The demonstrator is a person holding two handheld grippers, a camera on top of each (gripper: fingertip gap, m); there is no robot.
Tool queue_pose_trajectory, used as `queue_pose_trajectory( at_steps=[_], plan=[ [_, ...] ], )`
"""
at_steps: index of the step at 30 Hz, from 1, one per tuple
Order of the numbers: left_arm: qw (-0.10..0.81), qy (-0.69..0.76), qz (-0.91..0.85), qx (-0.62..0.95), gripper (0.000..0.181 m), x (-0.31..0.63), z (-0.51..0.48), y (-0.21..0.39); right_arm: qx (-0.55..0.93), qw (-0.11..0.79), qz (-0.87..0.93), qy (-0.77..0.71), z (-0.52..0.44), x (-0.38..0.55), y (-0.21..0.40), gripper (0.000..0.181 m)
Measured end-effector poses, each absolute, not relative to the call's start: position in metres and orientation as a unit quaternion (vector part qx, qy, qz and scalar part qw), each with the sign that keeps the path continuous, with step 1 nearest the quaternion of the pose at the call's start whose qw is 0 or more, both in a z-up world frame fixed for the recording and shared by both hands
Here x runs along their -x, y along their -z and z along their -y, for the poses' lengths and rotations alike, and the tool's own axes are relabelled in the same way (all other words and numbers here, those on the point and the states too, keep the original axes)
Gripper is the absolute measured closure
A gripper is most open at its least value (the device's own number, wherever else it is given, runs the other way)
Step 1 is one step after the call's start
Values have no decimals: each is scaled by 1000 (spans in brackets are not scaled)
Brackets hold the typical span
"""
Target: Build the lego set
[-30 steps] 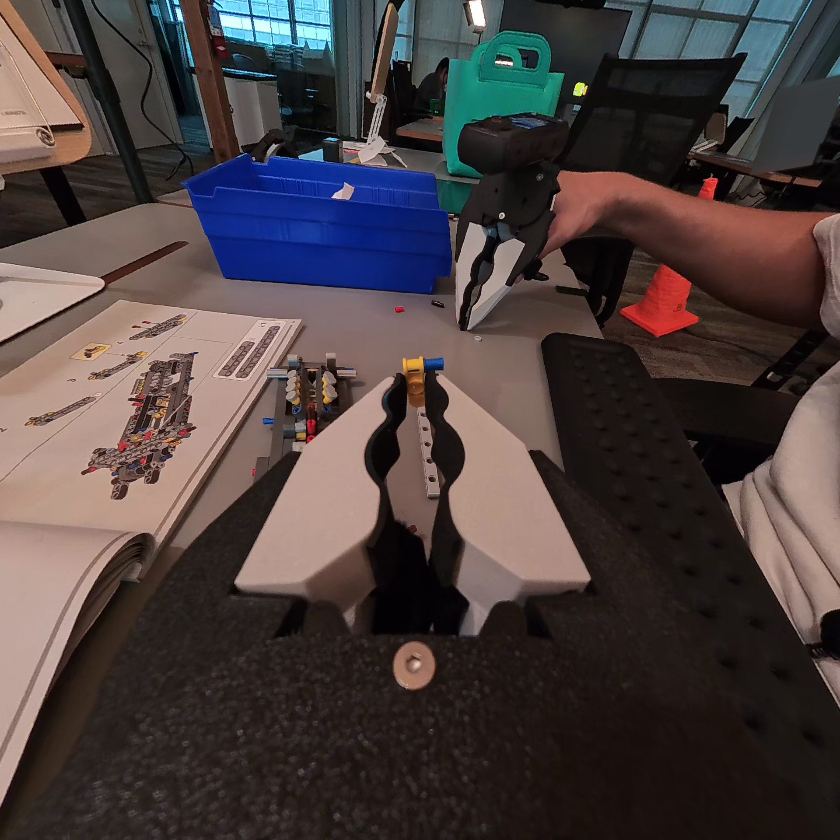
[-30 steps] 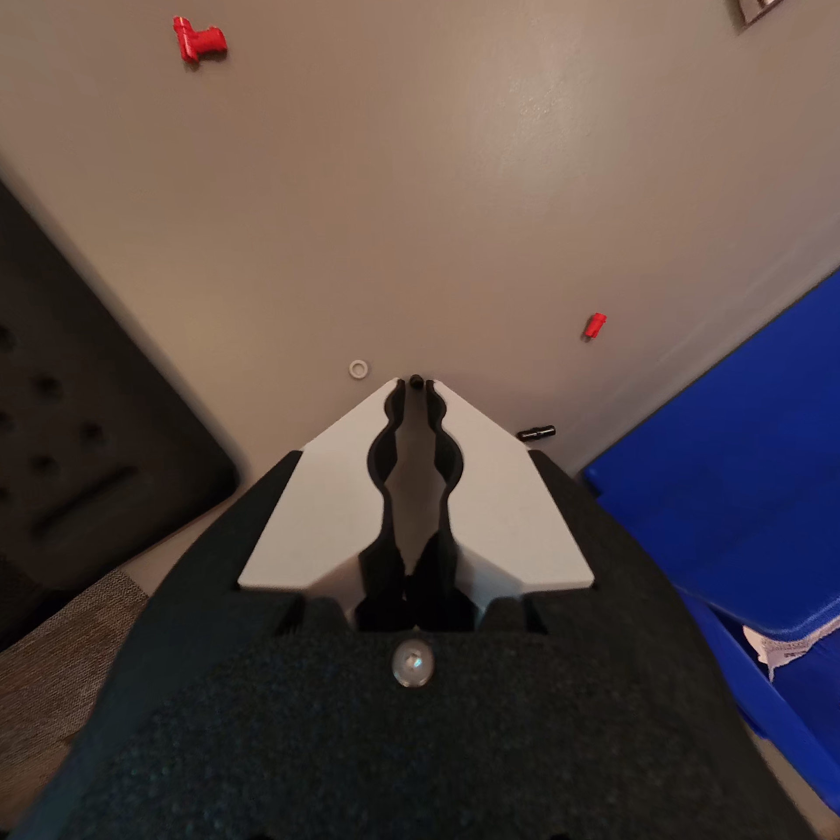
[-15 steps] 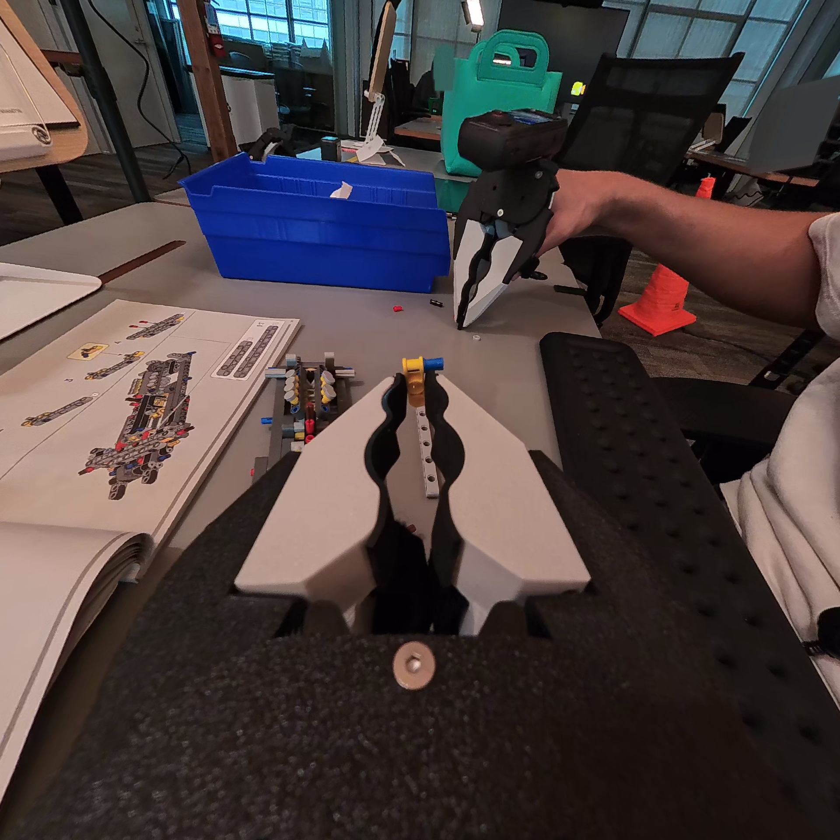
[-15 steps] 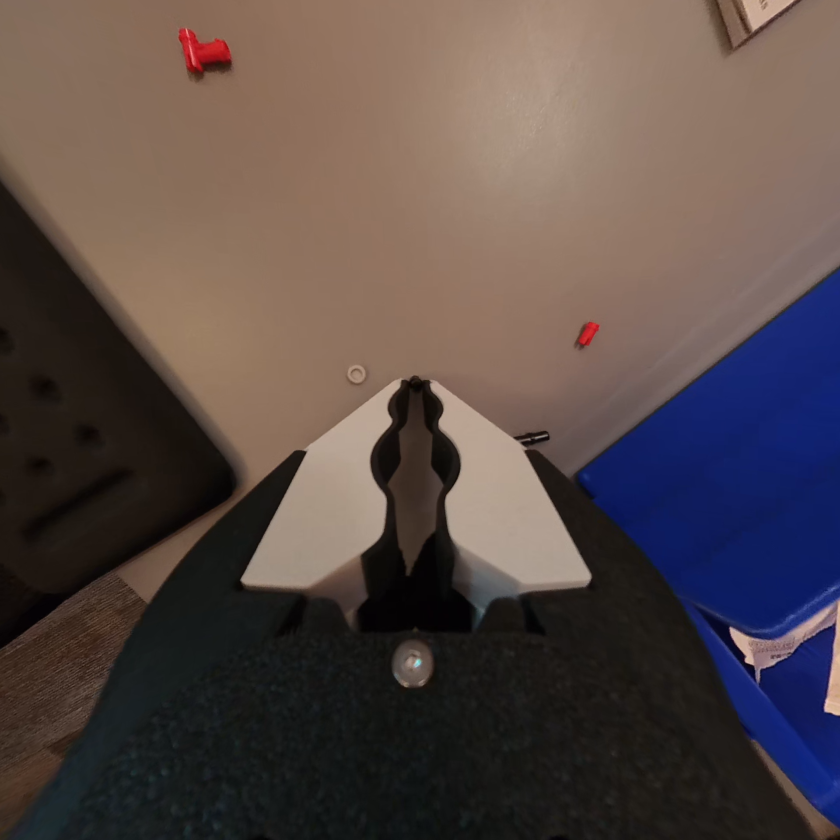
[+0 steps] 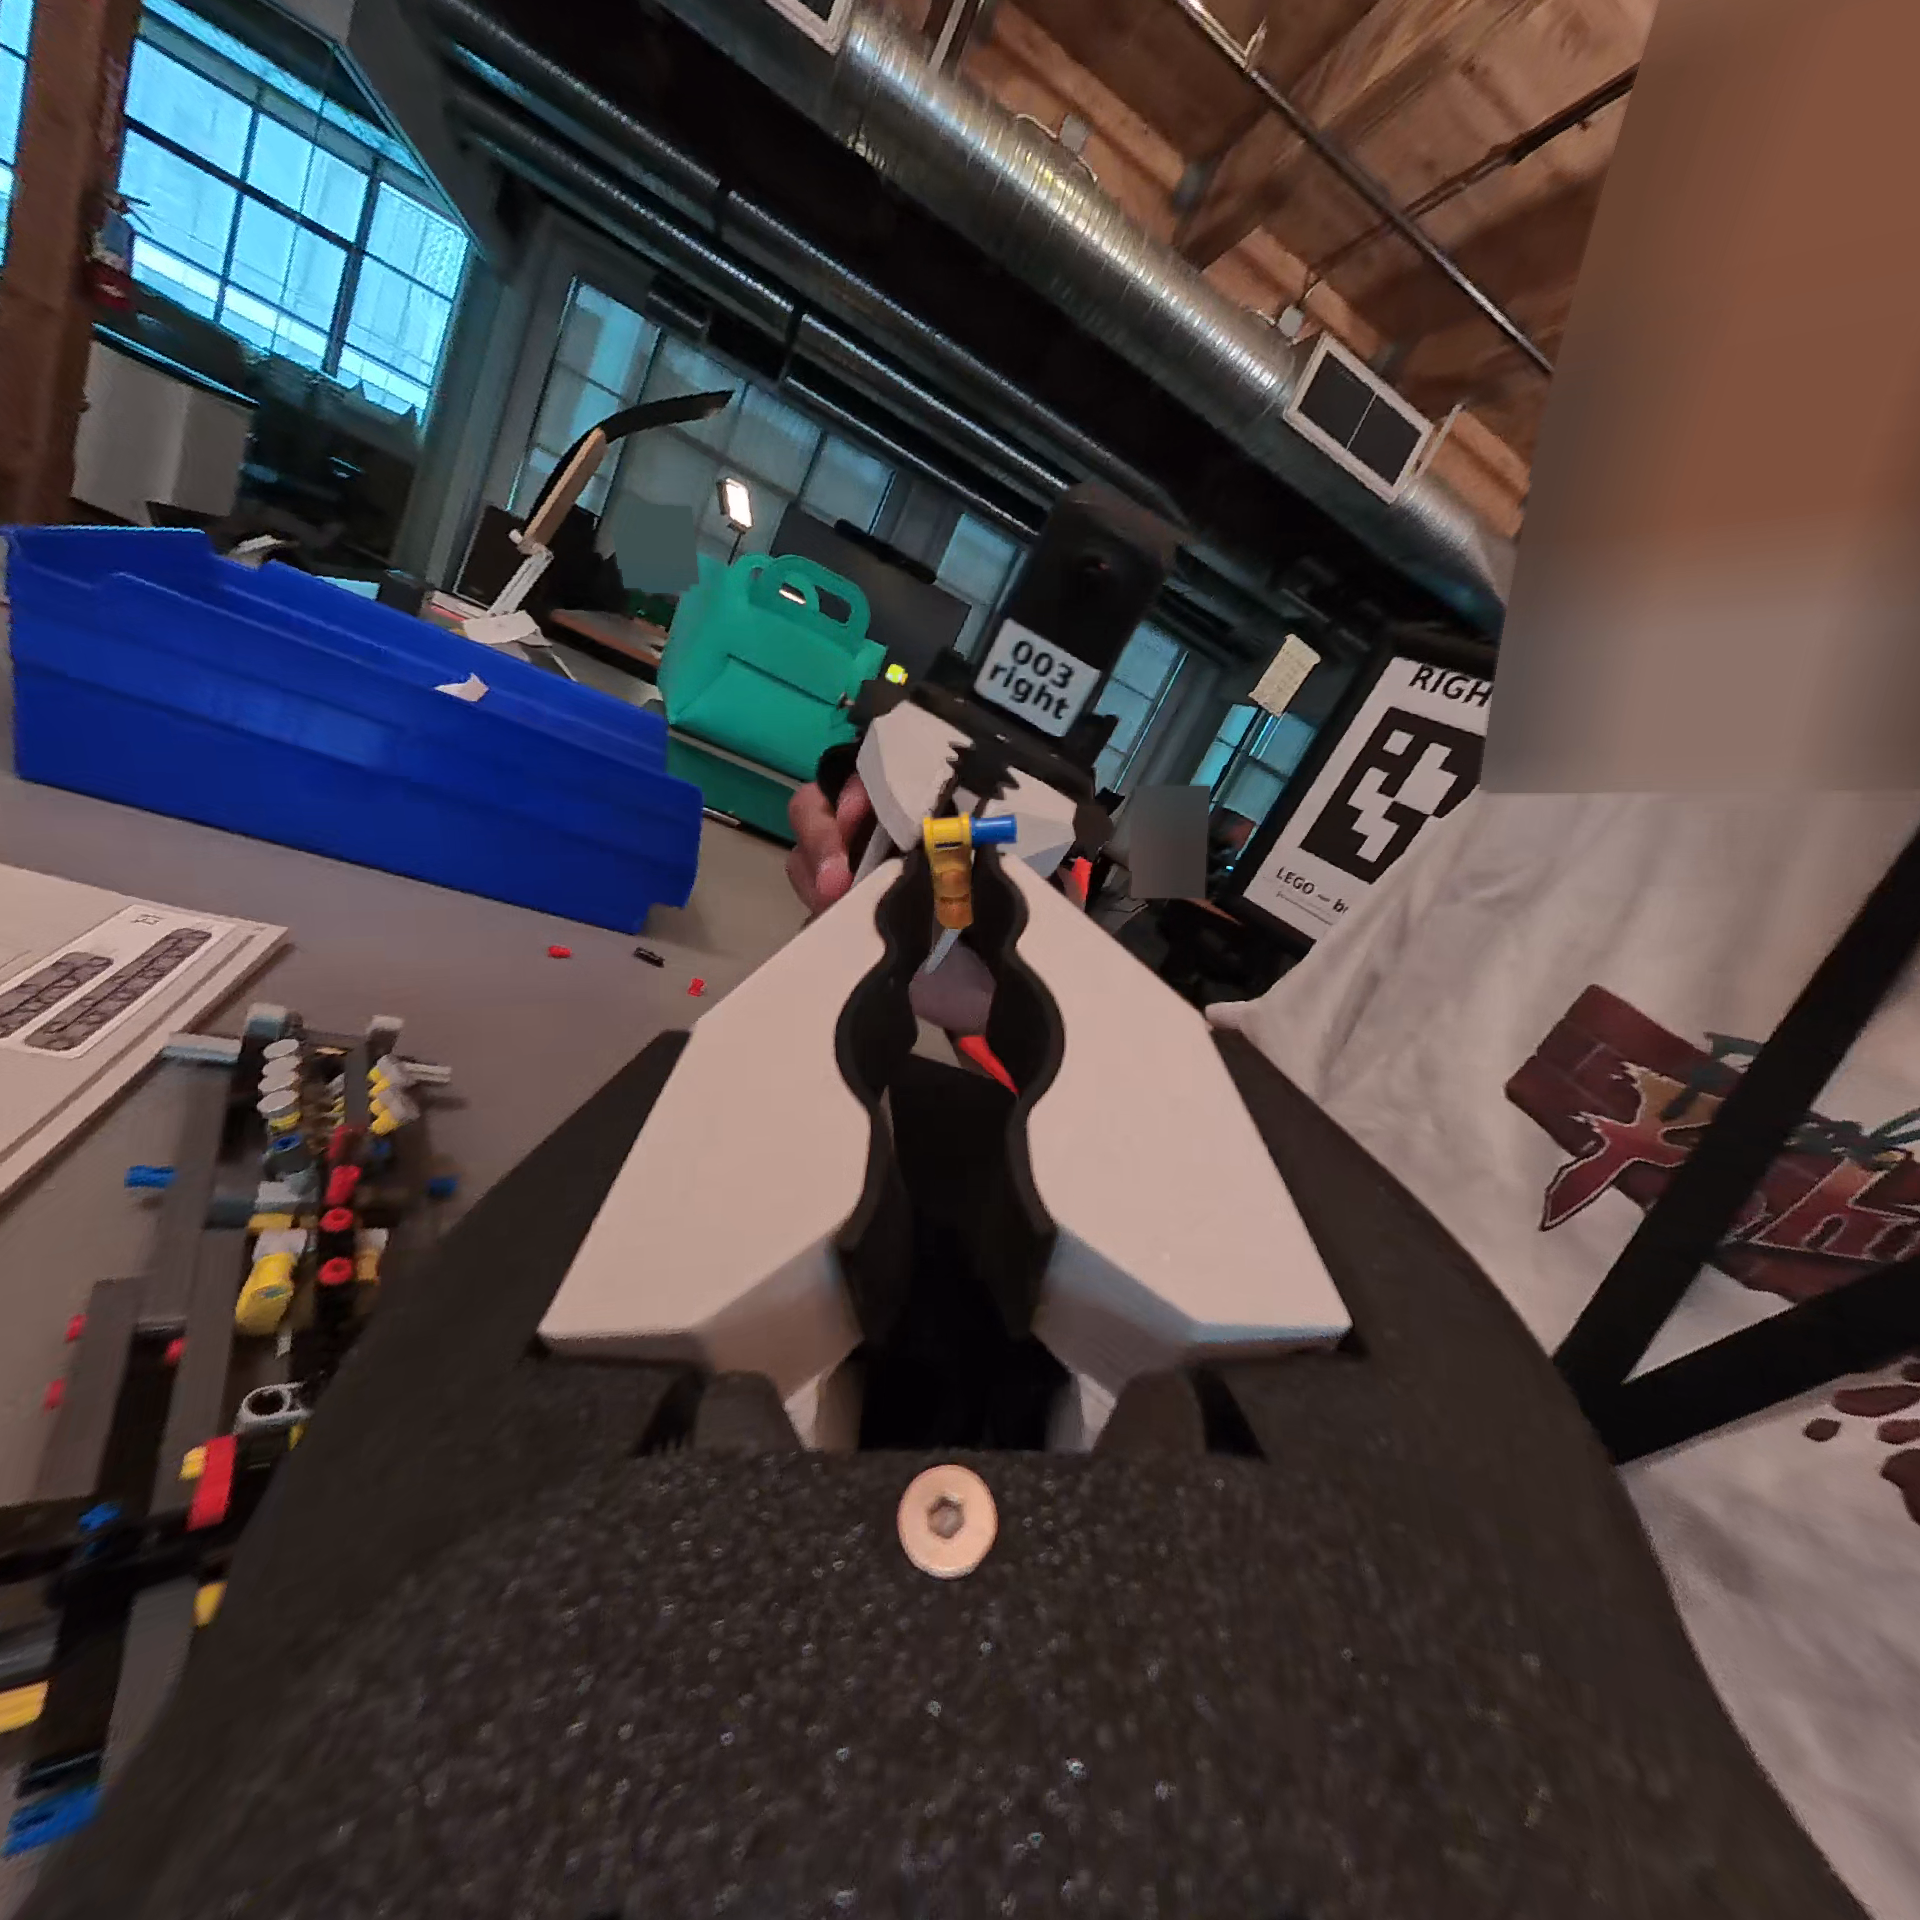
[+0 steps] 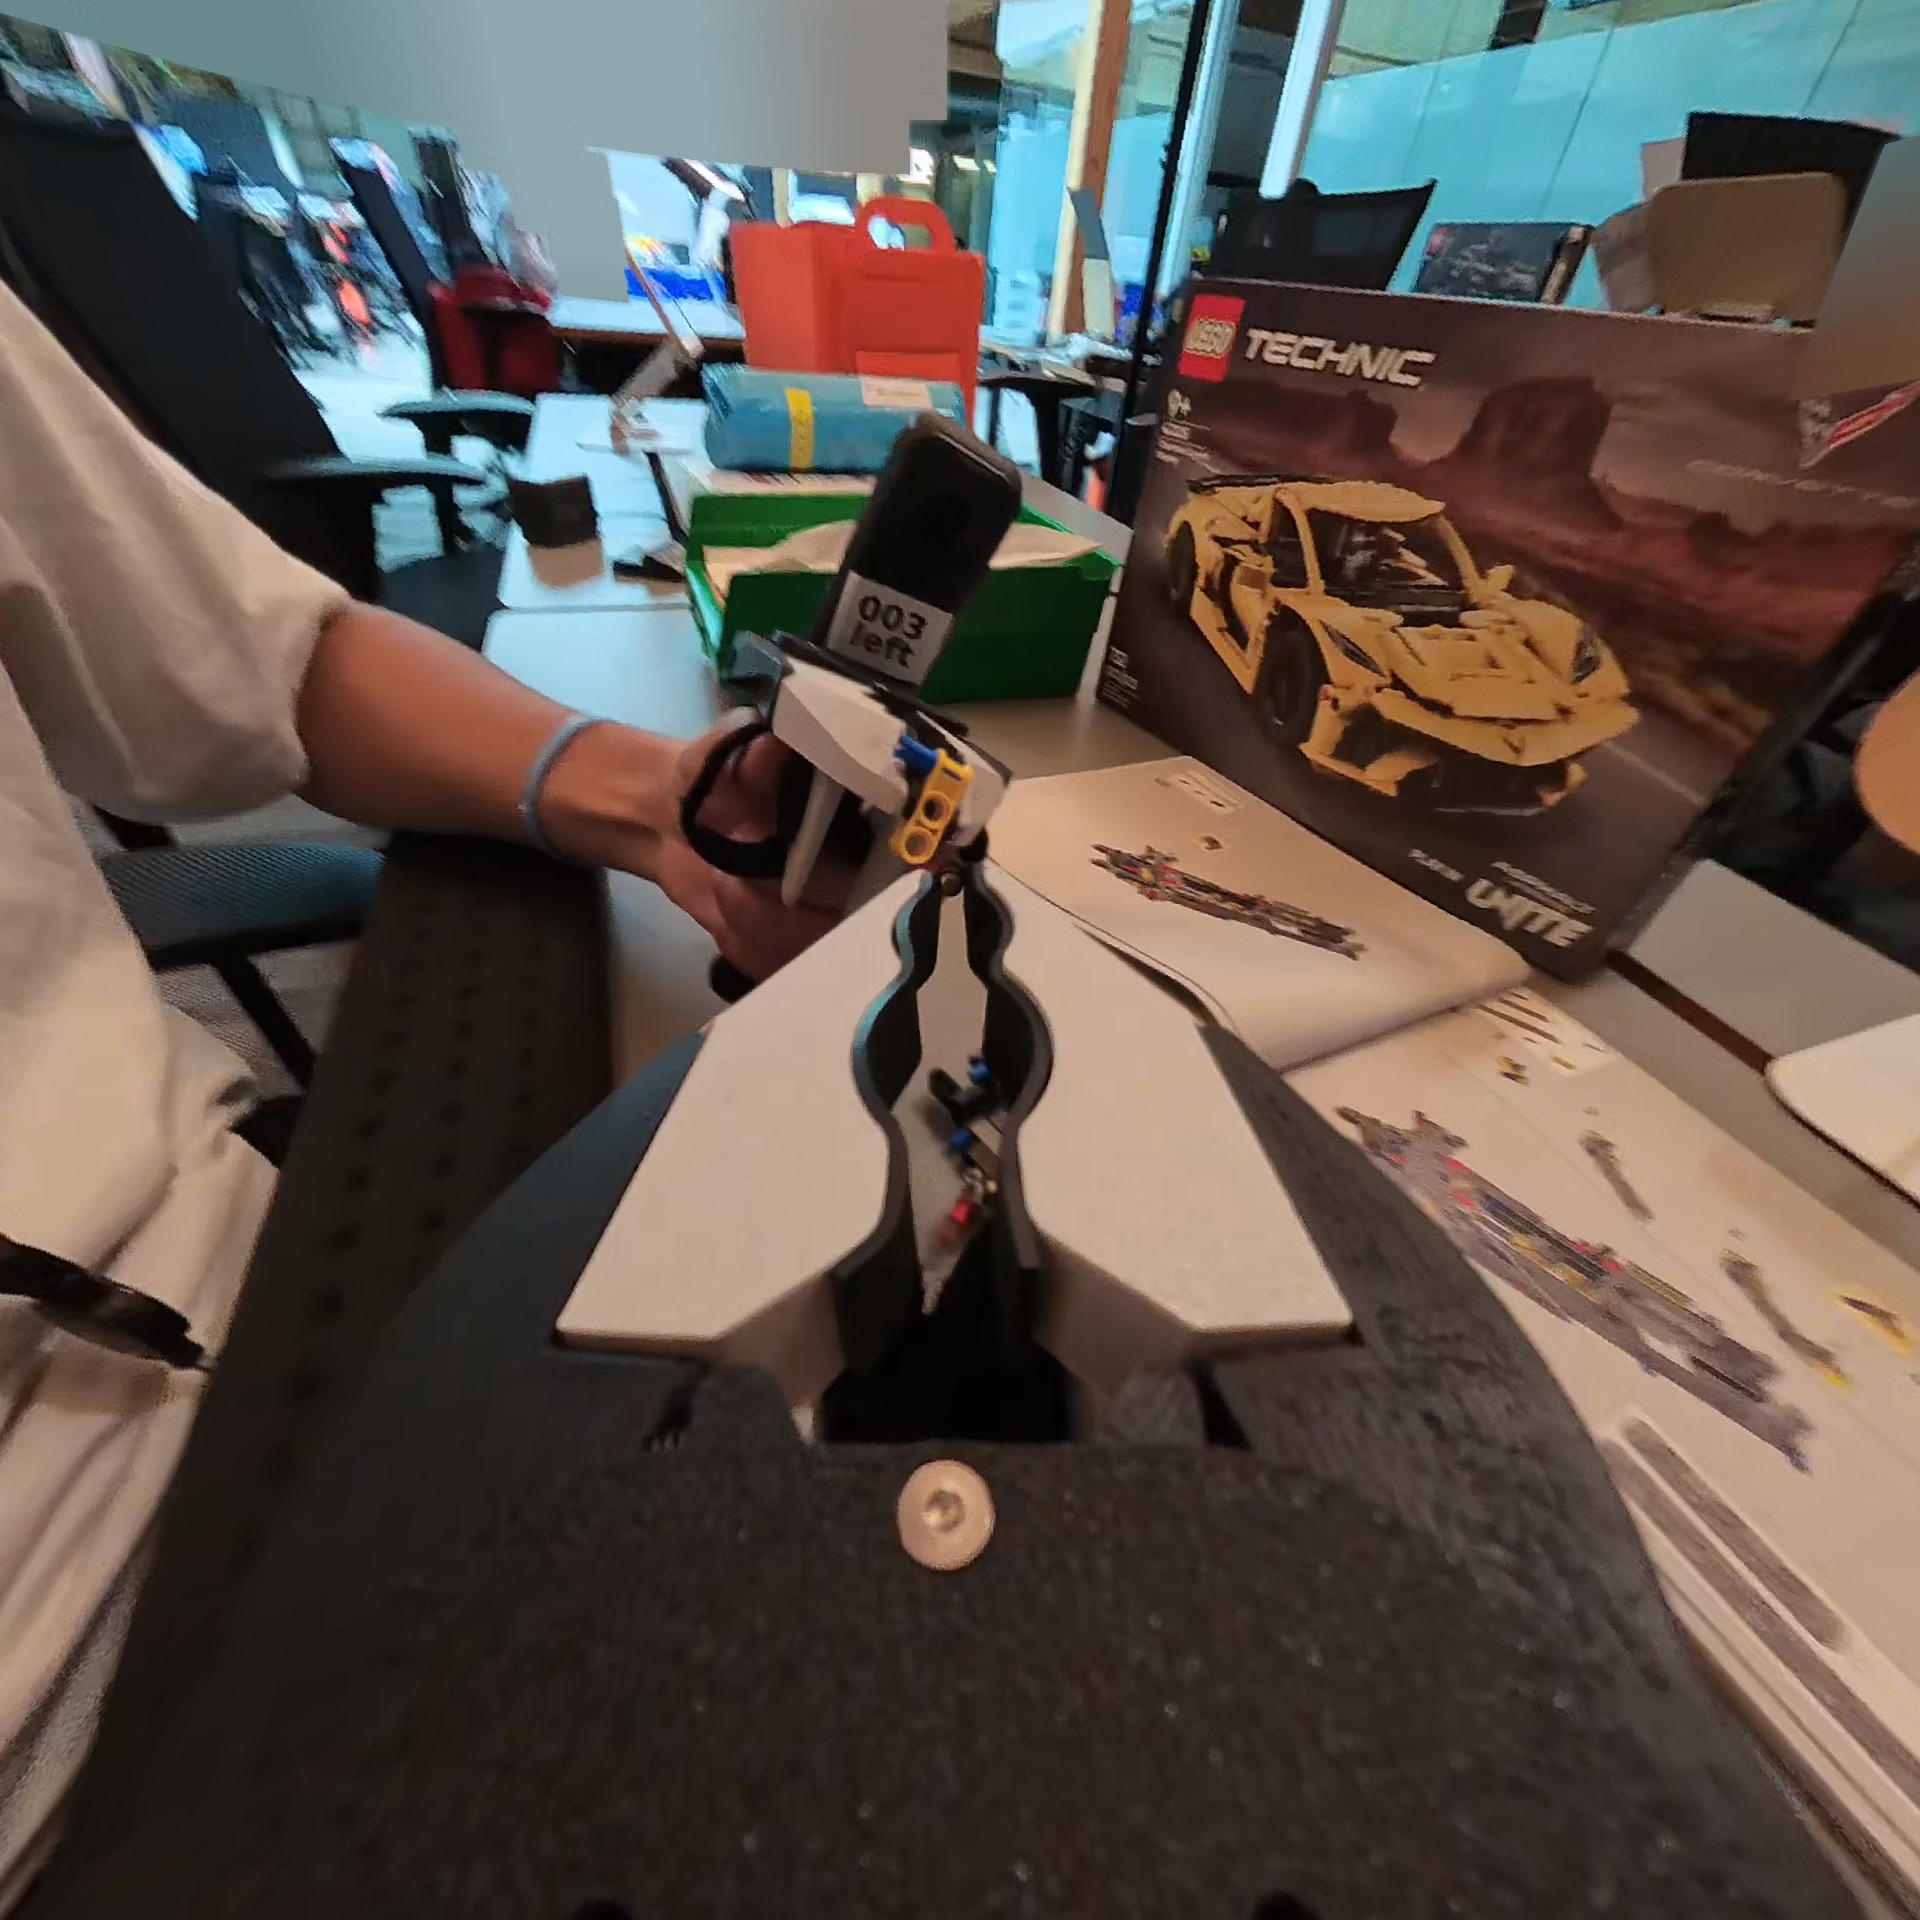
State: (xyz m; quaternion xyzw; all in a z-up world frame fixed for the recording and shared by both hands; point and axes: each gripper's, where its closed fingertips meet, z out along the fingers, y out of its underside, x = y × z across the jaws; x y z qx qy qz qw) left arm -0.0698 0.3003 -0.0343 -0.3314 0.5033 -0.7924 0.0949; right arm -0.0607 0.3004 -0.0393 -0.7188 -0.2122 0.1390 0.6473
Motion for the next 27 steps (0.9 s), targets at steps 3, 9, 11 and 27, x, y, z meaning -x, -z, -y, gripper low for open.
queue_pose_trajectory(
  at_steps=[3, 9, 11, 27],
  plan=[
    [86, 799, -498, 326, 175, 72, -301, 31, 702, 660, 216, -155, -303, 64, 32, 178],
    [66, 797, -508, 320, 175, 75, -296, 33, 706, 643, 254, -156, -305, 74, 33, 178],
    [55, 797, -509, 320, 176, 76, -295, 34, 707, 637, 263, -160, -304, 76, 33, 178],
    [-65, 832, -463, 298, 175, 87, -291, 33, 677, 640, 334, -145, -303, 87, 33, 179]
  ],
)
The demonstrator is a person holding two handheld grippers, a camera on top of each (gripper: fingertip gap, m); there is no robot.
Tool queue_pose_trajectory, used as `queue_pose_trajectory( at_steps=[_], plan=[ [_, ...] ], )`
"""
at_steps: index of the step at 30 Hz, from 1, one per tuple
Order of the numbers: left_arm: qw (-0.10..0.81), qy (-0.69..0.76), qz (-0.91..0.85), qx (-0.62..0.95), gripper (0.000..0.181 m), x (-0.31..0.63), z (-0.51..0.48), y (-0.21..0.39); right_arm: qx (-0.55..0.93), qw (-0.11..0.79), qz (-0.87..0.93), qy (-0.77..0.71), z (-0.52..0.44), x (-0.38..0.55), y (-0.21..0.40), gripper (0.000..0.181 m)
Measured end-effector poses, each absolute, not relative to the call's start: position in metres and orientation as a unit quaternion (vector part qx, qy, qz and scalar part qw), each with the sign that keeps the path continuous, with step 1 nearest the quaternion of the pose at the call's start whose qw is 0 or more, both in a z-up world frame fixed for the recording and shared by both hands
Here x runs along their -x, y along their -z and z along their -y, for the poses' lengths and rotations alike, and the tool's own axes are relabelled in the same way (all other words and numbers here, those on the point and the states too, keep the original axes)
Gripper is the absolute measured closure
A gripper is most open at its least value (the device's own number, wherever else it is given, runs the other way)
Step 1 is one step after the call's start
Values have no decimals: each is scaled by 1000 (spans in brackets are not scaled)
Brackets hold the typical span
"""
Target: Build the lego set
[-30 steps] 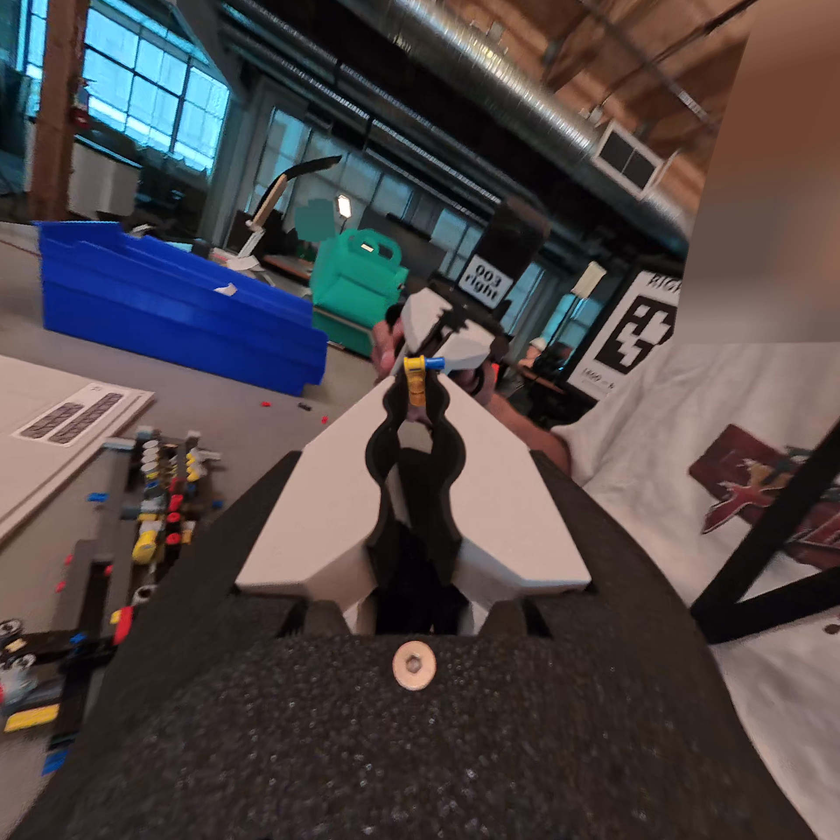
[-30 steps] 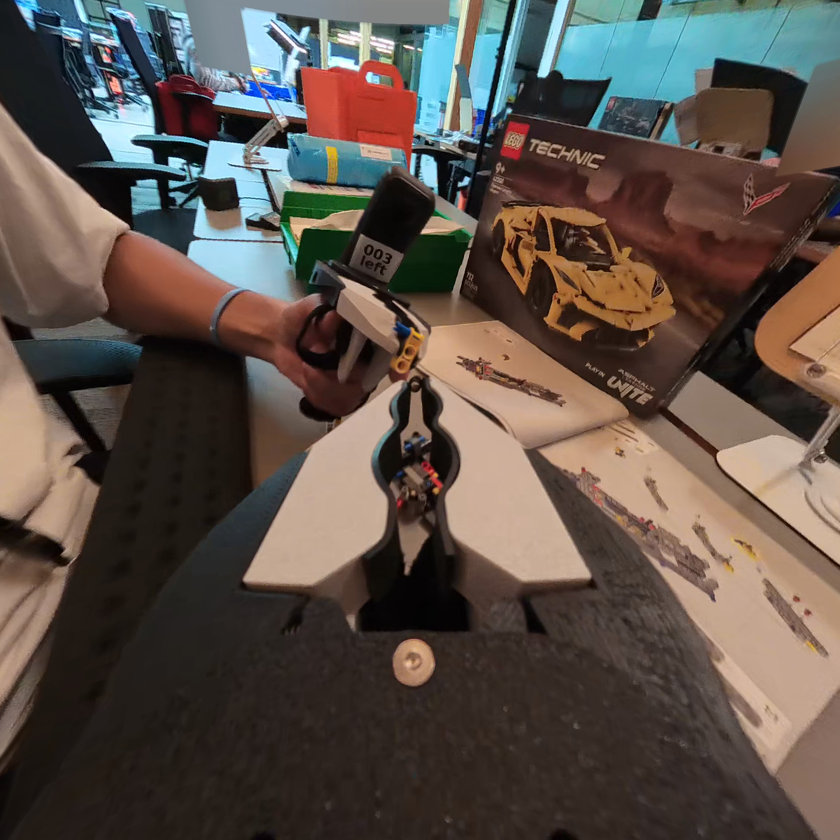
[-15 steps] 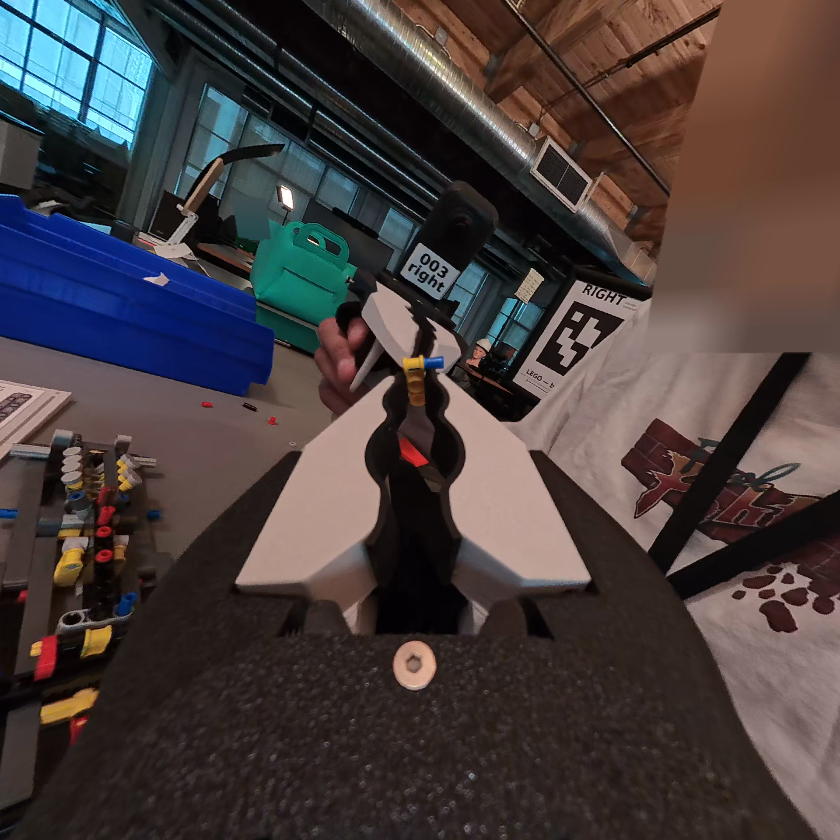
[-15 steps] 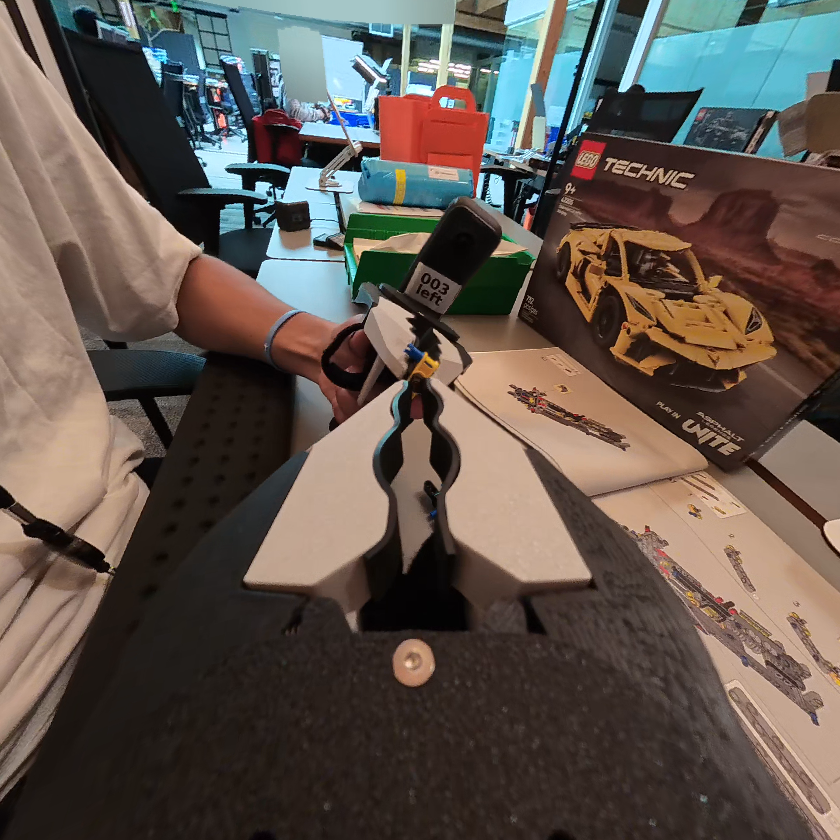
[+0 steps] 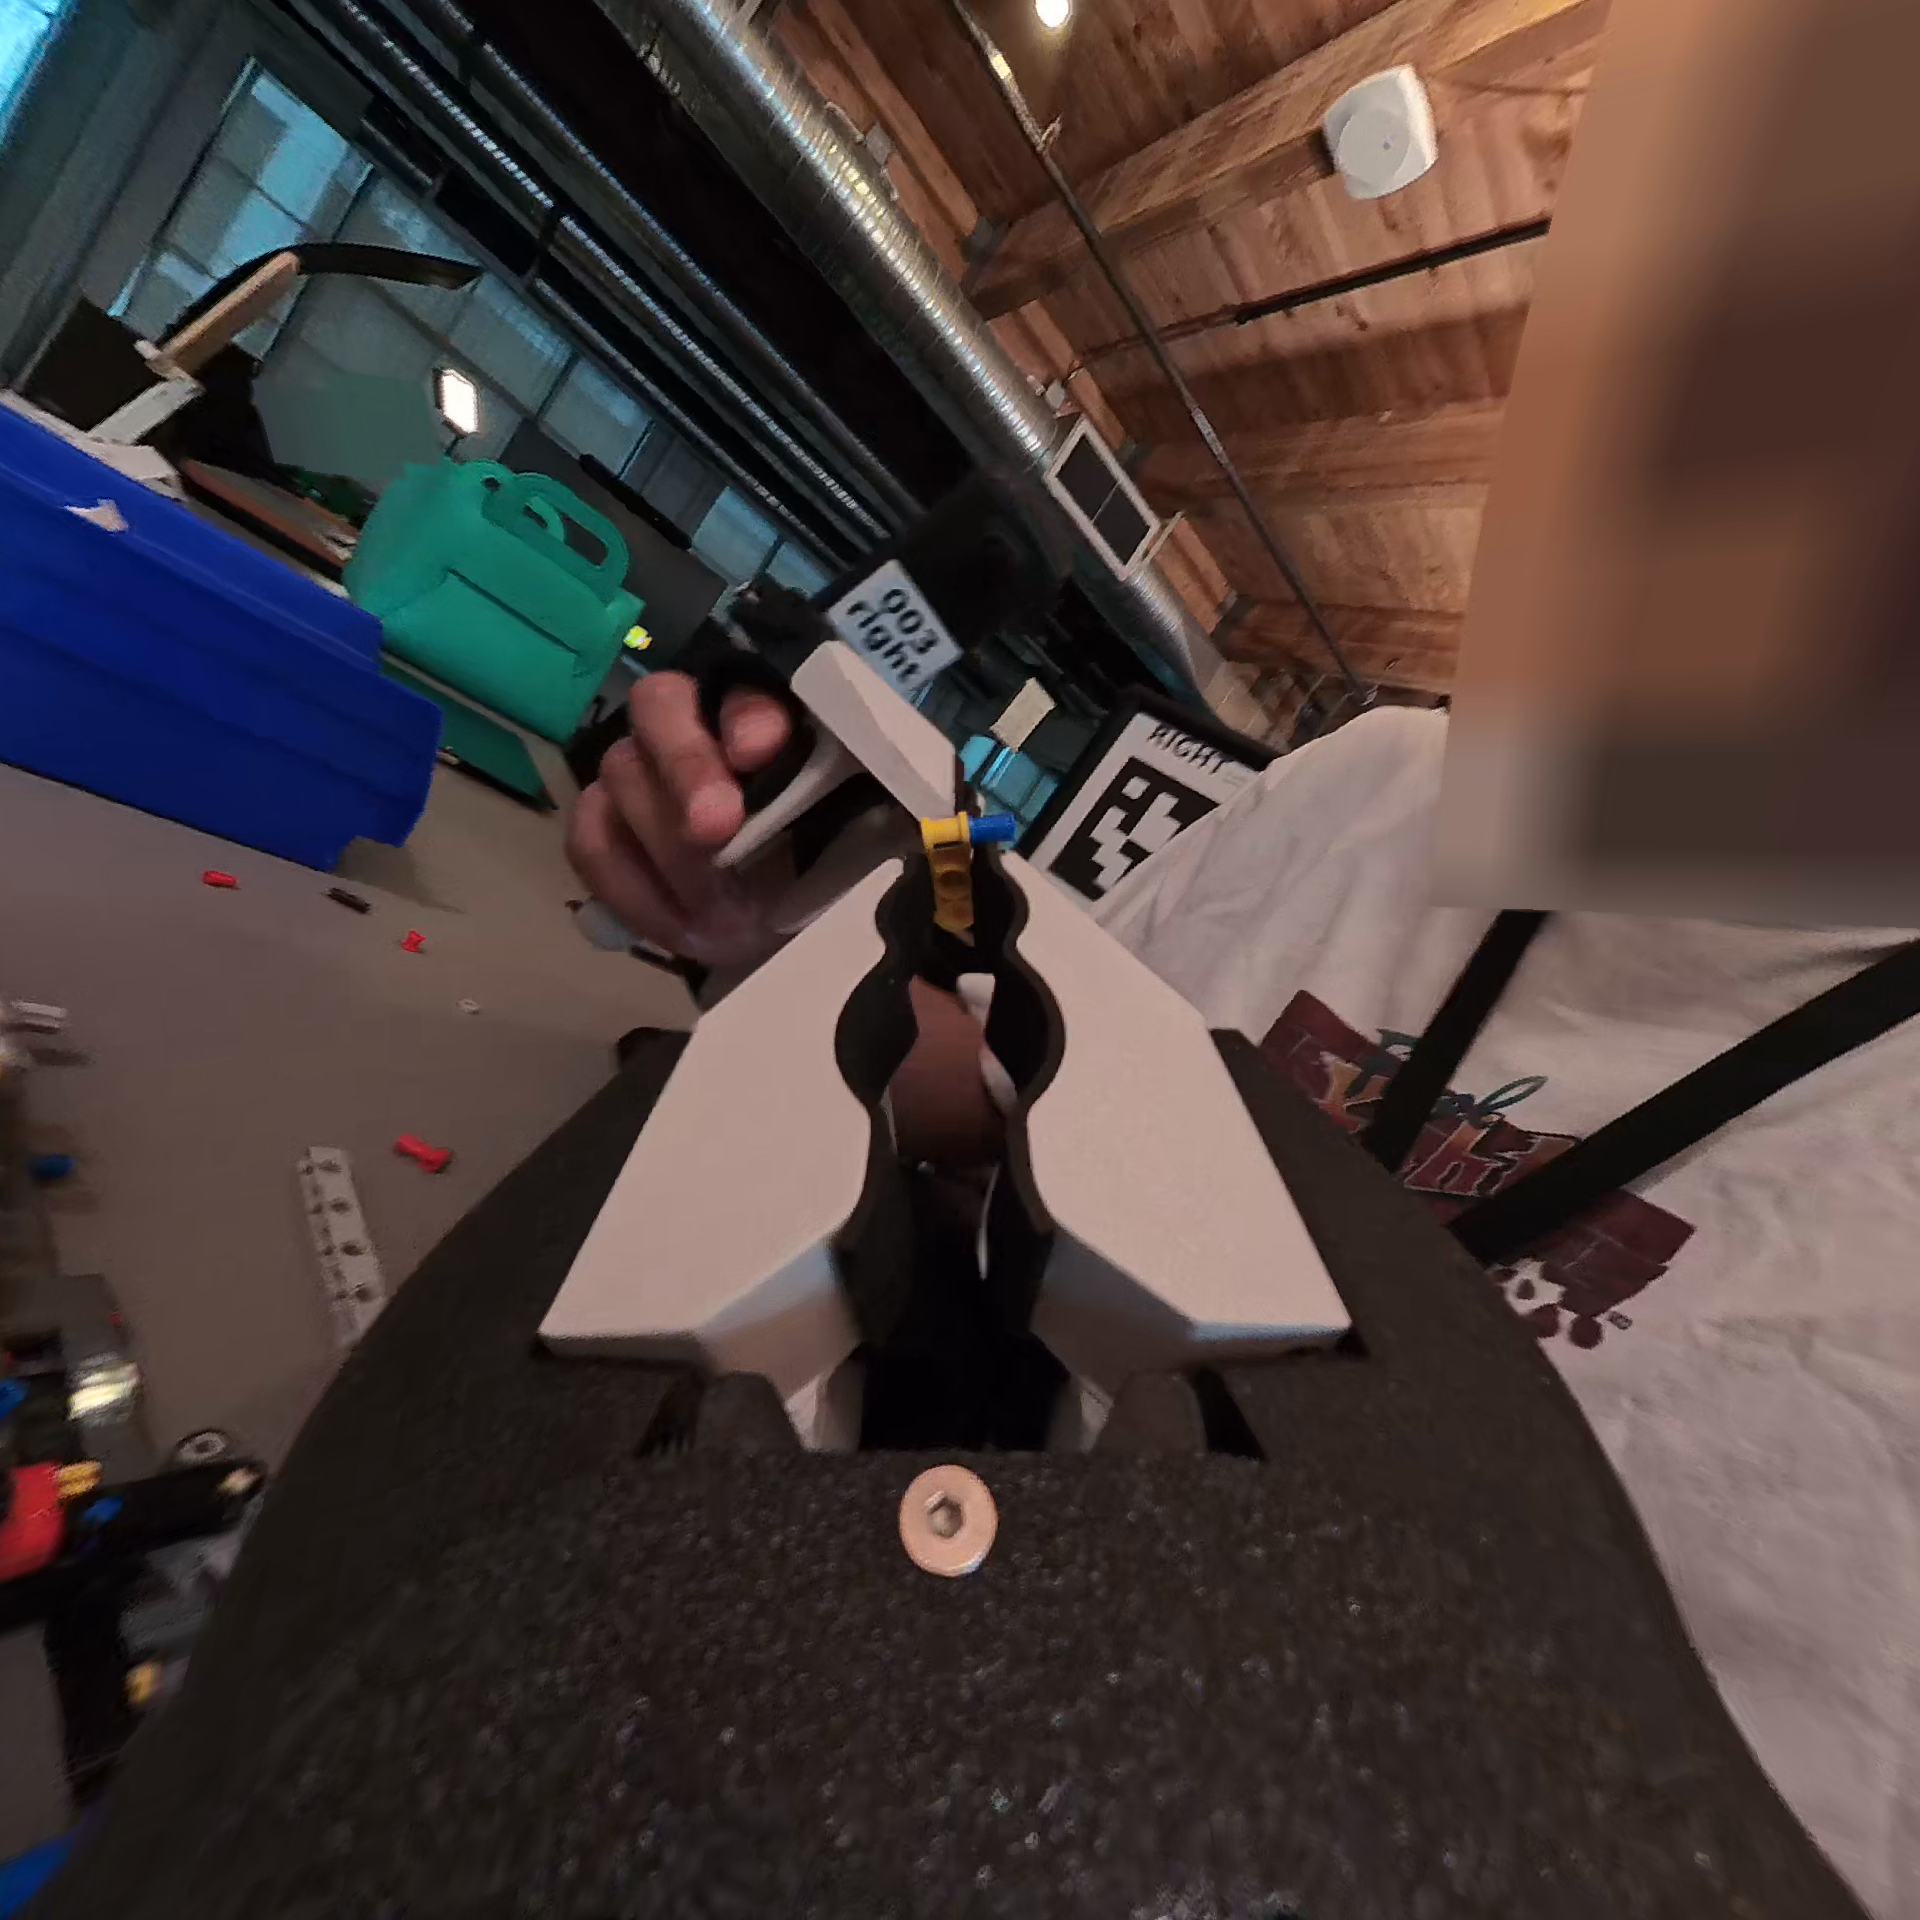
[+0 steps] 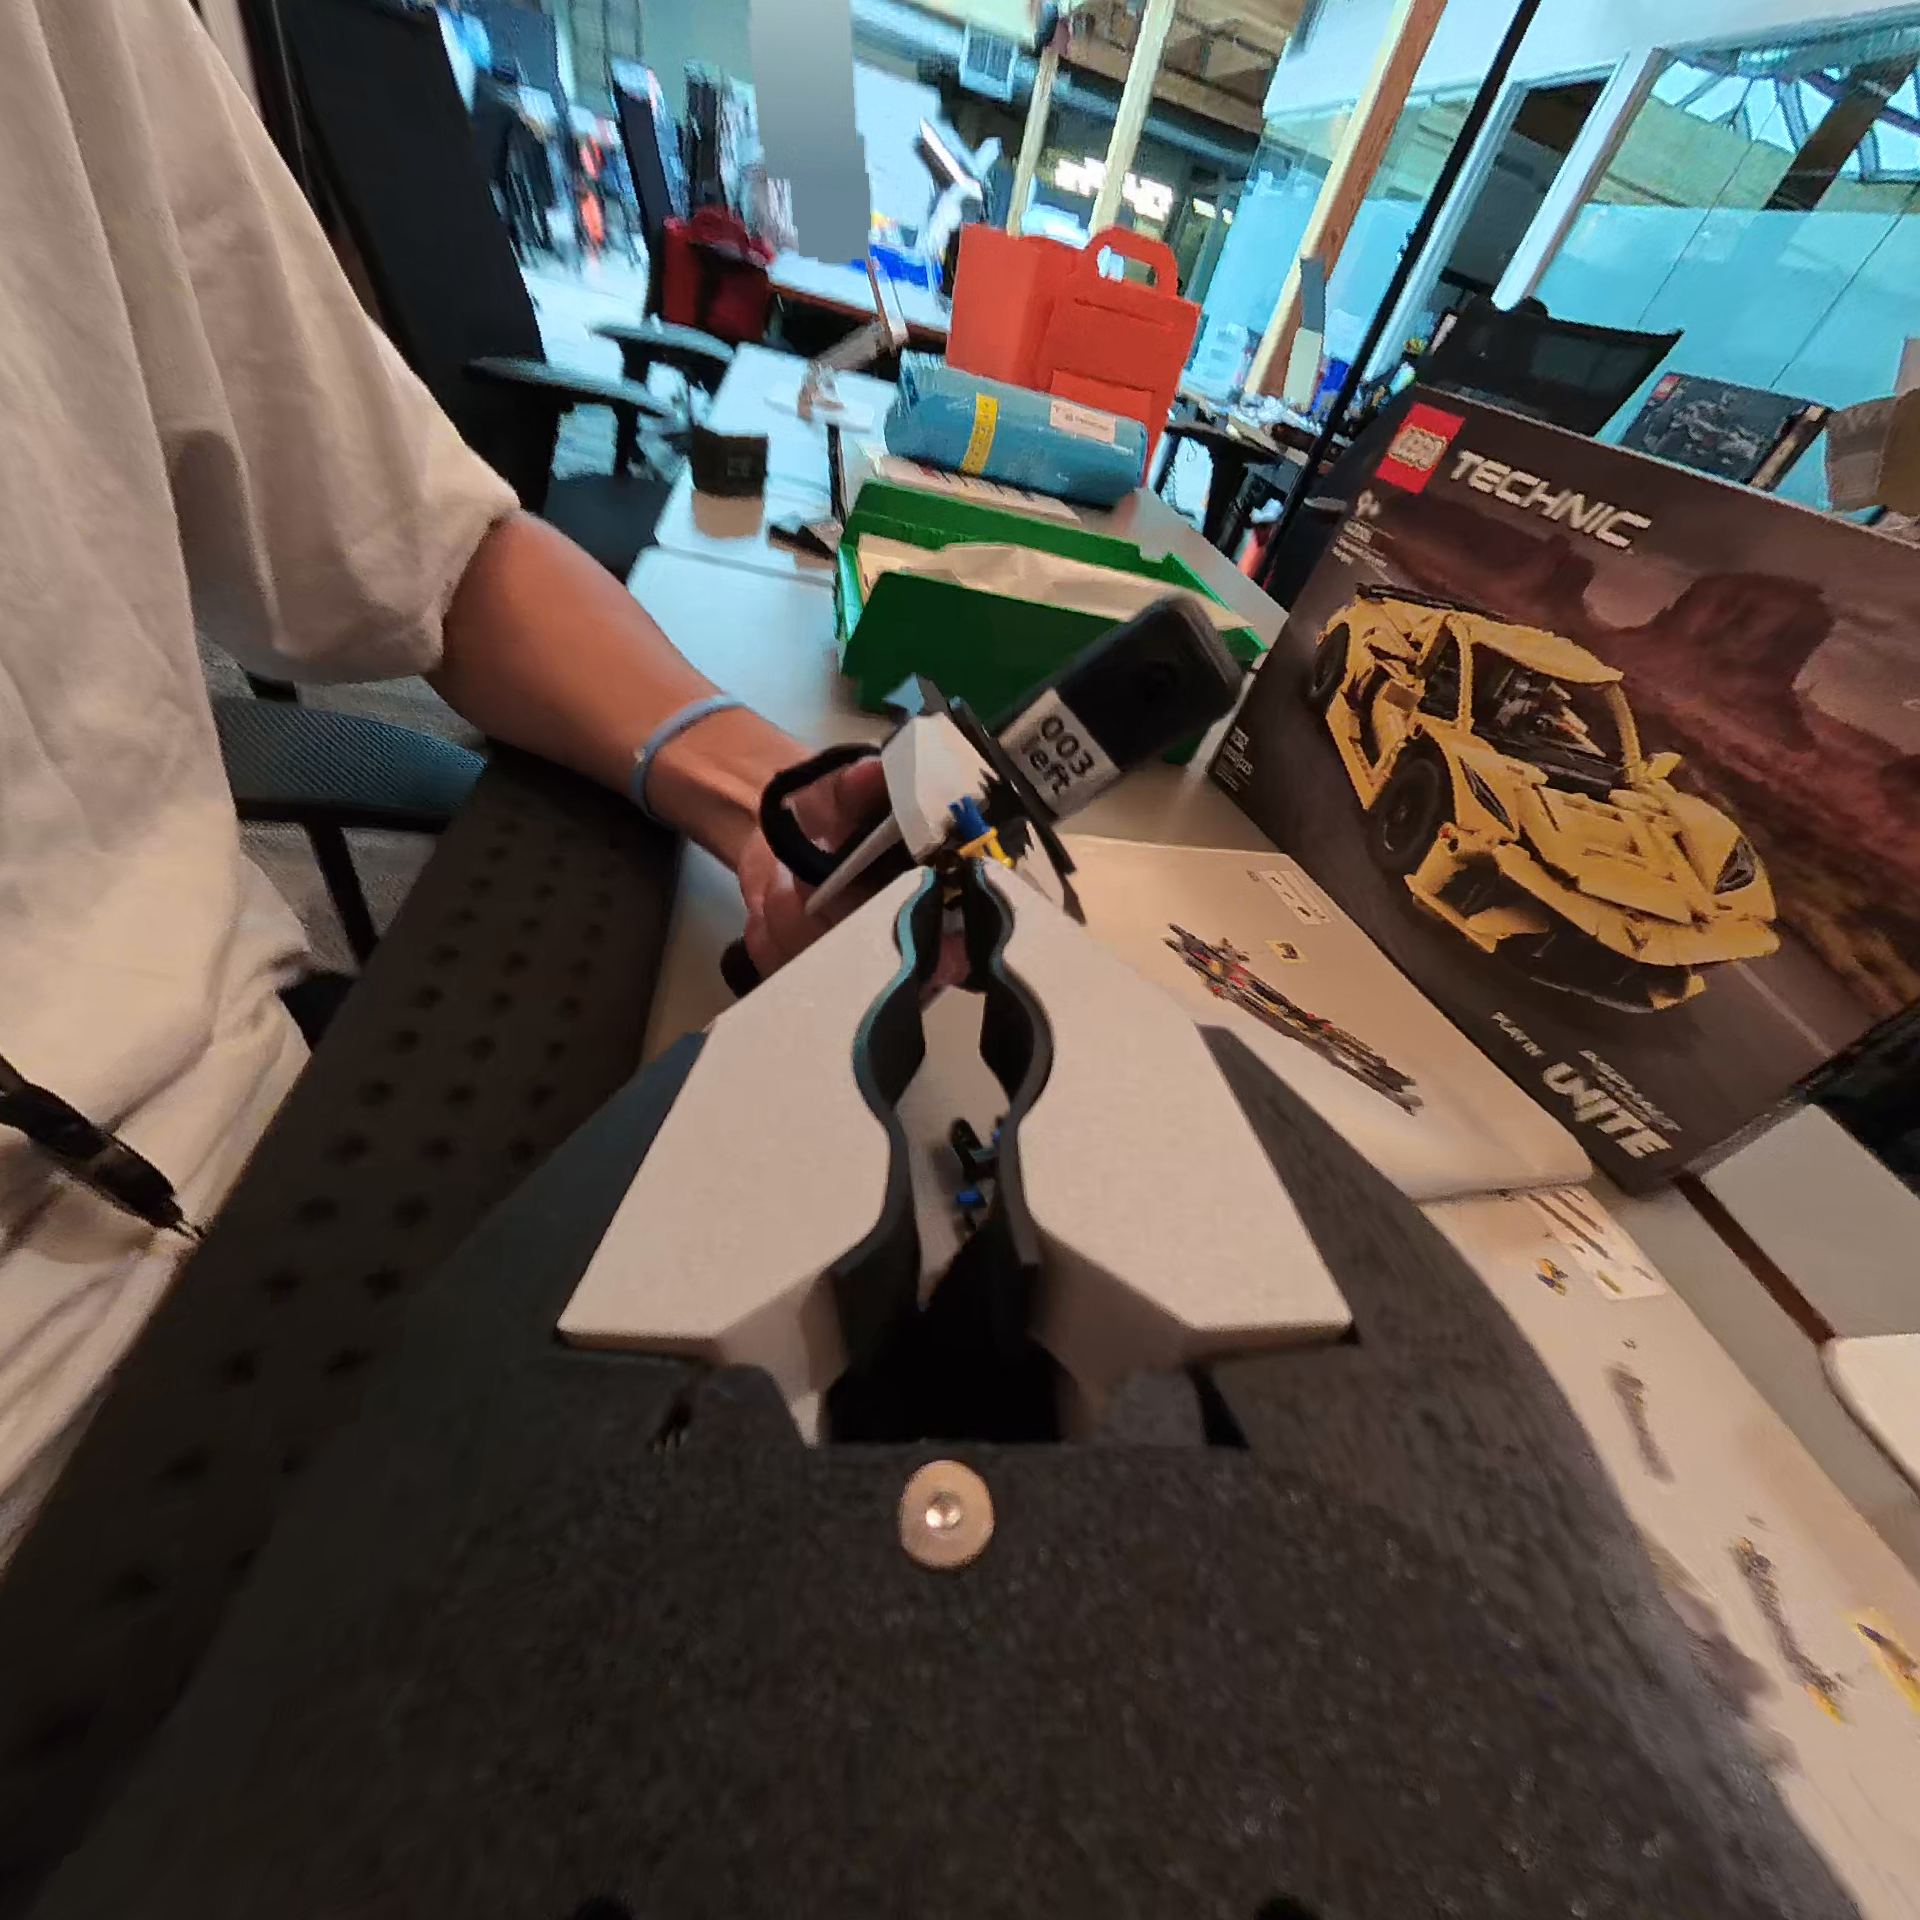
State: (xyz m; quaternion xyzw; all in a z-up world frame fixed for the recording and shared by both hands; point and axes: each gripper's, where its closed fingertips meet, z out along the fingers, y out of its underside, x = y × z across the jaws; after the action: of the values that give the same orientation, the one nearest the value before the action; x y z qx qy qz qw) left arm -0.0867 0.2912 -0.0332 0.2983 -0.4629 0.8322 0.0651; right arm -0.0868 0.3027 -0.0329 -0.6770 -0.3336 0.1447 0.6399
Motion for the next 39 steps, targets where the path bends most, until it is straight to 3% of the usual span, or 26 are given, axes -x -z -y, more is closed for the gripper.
queue_pose_trajectory(
  at_steps=[7, 12, 14, 16, 17, 22, 26, 34, 39],
  plan=[
    [110, -862, 429, -247, 175, 102, -291, 14, 613, 698, 268, -256, -302, 101, 15, 179],
    [90, -848, 447, -271, 175, 96, -297, 22, 651, 678, 294, -173, -309, 94, 23, 179],
    [75, -838, 465, -275, 176, 95, -295, 24, 681, 652, 305, -135, -312, 88, 32, 181],
    [62, -805, 532, -255, 175, 104, -268, 32, 771, 521, 366, -27, -323, 79, 97, 181],
    [43, -782, 571, -246, 175, 108, -251, 39, 765, 507, 395, -48, -321, 97, 111, 181],
    [-47, -772, 574, -269, 175, 99, -276, 33, 769, 566, 278, -104, -317, 57, 87, 181],
    [-119, -725, 577, -356, 175, 67, -327, 59, 821, 530, 188, -97, -323, 12, 122, 181],
    [-148, -697, 556, -429, 174, 45, -356, 79, 743, 658, 95, -77, -313, -11, 89, 181],
    [-164, -697, 537, -446, 175, 36, -366, 76, 767, 632, 107, -13, -333, -34, 101, 176]
  ],
)
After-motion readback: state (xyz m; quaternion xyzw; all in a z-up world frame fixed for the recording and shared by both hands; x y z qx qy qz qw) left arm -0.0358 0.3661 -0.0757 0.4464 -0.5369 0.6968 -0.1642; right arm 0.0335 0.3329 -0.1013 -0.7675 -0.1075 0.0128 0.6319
